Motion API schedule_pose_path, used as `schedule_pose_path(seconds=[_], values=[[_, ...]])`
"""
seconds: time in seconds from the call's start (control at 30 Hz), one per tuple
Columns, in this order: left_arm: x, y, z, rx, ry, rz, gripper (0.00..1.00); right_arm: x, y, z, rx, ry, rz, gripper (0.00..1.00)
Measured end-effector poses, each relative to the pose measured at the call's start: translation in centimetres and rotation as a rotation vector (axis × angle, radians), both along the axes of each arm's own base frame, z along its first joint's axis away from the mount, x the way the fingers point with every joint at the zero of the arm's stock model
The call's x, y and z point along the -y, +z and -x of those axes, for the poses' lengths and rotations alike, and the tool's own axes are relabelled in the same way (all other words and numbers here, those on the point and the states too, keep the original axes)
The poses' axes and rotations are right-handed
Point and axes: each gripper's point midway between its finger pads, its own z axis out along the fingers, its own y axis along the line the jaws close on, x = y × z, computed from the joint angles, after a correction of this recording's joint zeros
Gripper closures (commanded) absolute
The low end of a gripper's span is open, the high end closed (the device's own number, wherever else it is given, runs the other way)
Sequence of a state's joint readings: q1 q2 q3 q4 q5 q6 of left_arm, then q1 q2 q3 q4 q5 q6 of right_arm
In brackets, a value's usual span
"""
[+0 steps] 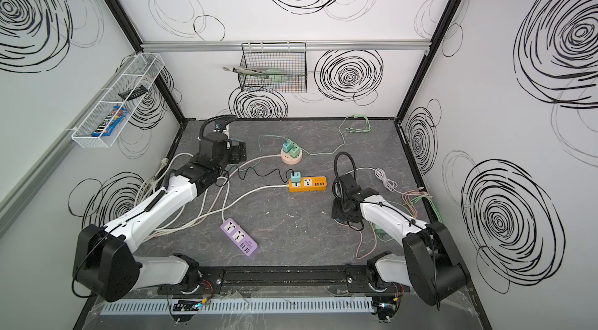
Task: Insert the plug
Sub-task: 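Lower the right gripper and grasp the teal charger with white cable, then lift the teal charger with the right gripper toward the left gripper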
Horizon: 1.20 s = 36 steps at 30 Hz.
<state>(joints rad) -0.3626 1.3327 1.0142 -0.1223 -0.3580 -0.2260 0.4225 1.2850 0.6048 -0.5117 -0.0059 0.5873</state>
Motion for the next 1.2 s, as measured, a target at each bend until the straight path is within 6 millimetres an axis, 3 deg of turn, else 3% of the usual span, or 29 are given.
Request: schedule_pose_path(seconds=[0.13,0.4,0.6,0.9,1.07,1.2], values=[[0.0,-0.1,0.0,-0.003,-0.001,-0.001,0.04,0.2,-0.8,0.1,-0.010,0.000,0.021,0.46],[0.2,-0.4,-0.1,-0.010,-0.007,0.001,0.04,0.5,-0.5,-0.2,0.019,-0.015,0.052,0.56],[1.3,-1.0,-0.1,-0.039,-0.060,0.034,0.04,0.6,2.0,-1.2,0.132,-0.011,0.038,0.56],[5.5,-1.2,0.3,-0.086,-0.283,0.146,0.04,-3.0,9.4,-3.8,0.462,0.133,-0.130,0.56],[9.1,-1.6,1.2,-0.139,-0.428,0.141,0.04,-5.5,11.5,-4.6,0.581,0.249,-0.190,0.57],[12.8,-2.1,3.1,-0.189,-0.559,0.146,0.03,-7.6,12.9,-4.8,0.672,0.364,-0.193,0.57]])
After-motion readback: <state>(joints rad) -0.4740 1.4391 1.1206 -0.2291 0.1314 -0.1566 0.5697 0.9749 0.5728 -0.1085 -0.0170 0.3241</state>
